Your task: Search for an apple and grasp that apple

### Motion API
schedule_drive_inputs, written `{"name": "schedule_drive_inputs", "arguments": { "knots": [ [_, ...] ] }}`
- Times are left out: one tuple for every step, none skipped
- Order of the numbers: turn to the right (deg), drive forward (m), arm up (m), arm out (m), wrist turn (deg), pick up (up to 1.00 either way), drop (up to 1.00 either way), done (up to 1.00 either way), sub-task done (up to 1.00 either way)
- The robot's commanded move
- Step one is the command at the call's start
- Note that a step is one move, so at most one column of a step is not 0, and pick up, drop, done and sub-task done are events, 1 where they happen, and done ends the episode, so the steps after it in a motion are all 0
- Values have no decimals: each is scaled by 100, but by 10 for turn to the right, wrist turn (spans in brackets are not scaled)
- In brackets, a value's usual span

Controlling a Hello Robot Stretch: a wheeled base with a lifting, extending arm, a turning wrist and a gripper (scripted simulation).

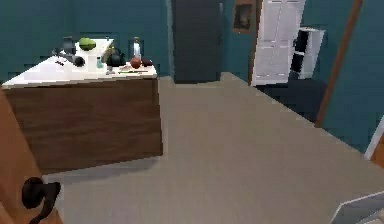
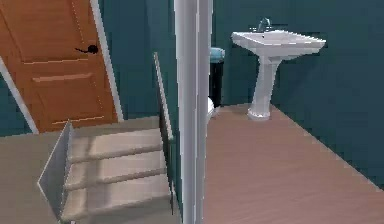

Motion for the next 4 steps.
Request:
{"name": "schedule_drive_inputs", "arguments": {
  "knots": [
    [0, 100, 0, 0, 0, 0, 0, 0, 0],
    [30, 0, 0, 0, 0, 0, 0, 0, 0],
    [0, 55, 0, 0, 0, 0, 0, 0, 0],
    [-450, 0, 0, 0, 0, 0, 0, 0, 0]
  ]
}}
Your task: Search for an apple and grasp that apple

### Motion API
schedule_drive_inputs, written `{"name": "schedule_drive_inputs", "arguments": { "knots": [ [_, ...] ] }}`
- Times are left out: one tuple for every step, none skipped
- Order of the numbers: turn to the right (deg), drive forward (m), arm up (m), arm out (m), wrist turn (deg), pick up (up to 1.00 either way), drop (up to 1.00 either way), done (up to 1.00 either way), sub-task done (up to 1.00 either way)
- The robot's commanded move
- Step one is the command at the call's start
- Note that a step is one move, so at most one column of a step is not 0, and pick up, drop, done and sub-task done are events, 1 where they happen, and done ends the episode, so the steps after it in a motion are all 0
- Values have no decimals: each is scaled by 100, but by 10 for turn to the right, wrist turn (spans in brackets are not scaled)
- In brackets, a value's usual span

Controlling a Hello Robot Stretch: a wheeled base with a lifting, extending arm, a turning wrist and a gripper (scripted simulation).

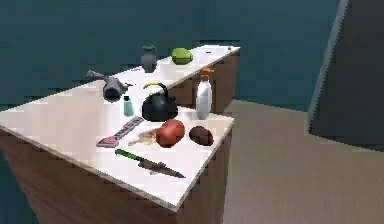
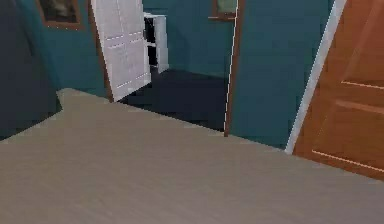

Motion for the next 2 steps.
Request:
{"name": "schedule_drive_inputs", "arguments": {
  "knots": [
    [-450, 0, 0, 0, 0, 0, 0, 0, 0],
    [-450, 0, 0, 0, 0, 0, 0, 0, 0]
  ]
}}
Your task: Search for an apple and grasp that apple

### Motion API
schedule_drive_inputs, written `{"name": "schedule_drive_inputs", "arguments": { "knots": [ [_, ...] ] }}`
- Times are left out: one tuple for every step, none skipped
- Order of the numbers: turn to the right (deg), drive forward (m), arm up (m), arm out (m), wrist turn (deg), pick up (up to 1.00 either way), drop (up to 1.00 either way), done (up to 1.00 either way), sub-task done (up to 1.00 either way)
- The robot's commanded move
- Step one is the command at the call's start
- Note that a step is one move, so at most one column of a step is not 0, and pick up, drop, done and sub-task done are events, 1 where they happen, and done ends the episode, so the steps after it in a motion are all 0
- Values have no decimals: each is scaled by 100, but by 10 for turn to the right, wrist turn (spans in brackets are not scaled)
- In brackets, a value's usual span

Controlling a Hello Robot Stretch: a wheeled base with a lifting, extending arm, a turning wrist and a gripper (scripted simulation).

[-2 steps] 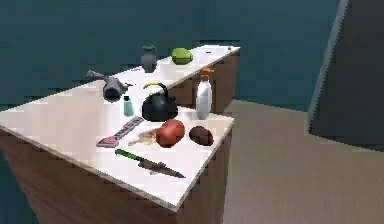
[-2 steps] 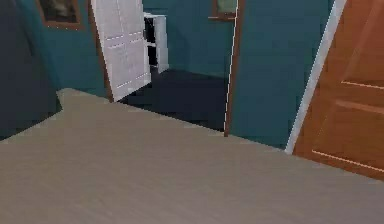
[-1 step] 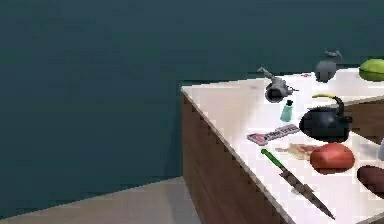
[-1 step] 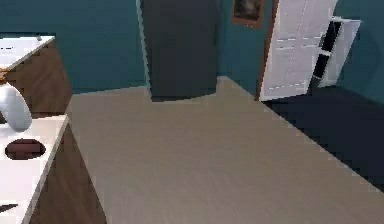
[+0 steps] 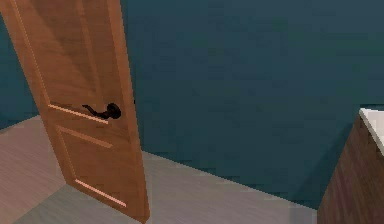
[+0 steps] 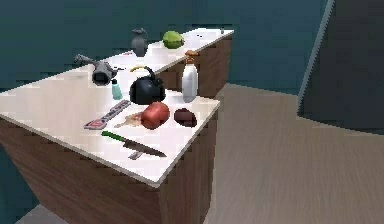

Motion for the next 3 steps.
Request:
{"name": "schedule_drive_inputs", "arguments": {
  "knots": [
    [0, 0, 50, 0, 0, 0, 0, 0, 0],
    [0, 0, 38, 0, 0, 0, 0, 0, 0],
    [0, 0, 0, 42, 0, 0, 0, 0, 0]
  ]
}}
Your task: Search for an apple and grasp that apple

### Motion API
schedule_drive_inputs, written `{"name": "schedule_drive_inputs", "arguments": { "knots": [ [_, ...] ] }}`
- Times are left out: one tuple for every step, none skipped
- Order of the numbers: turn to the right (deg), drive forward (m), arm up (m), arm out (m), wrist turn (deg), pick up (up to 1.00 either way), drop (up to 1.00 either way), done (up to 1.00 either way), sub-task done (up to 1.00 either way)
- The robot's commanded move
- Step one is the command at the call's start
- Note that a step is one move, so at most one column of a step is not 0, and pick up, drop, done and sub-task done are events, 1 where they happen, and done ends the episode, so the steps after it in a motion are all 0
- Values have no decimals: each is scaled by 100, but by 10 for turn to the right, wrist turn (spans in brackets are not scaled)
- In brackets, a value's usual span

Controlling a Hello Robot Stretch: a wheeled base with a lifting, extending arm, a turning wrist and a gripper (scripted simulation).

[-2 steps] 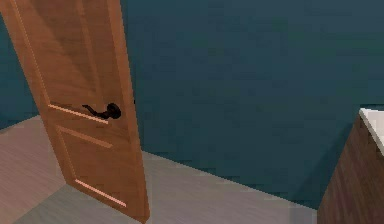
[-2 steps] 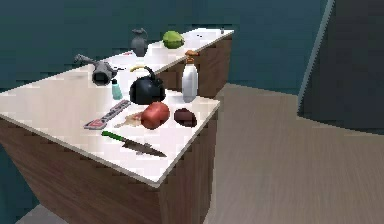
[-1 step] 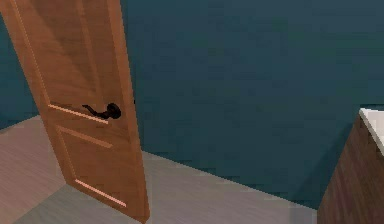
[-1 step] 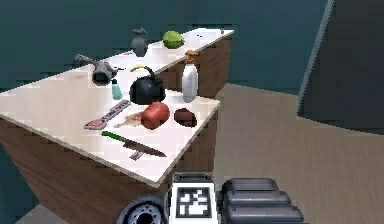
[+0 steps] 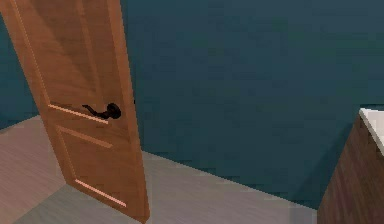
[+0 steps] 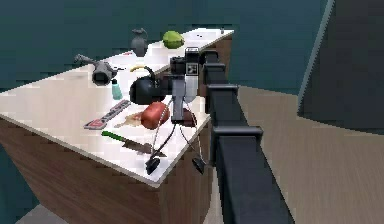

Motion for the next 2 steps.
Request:
{"name": "schedule_drive_inputs", "arguments": {
  "knots": [
    [0, 0, 0, 0, 450, 0, 0, 0, 0],
    [0, 0, 0, 0, 450, 0, 0, 0, 0]
  ]
}}
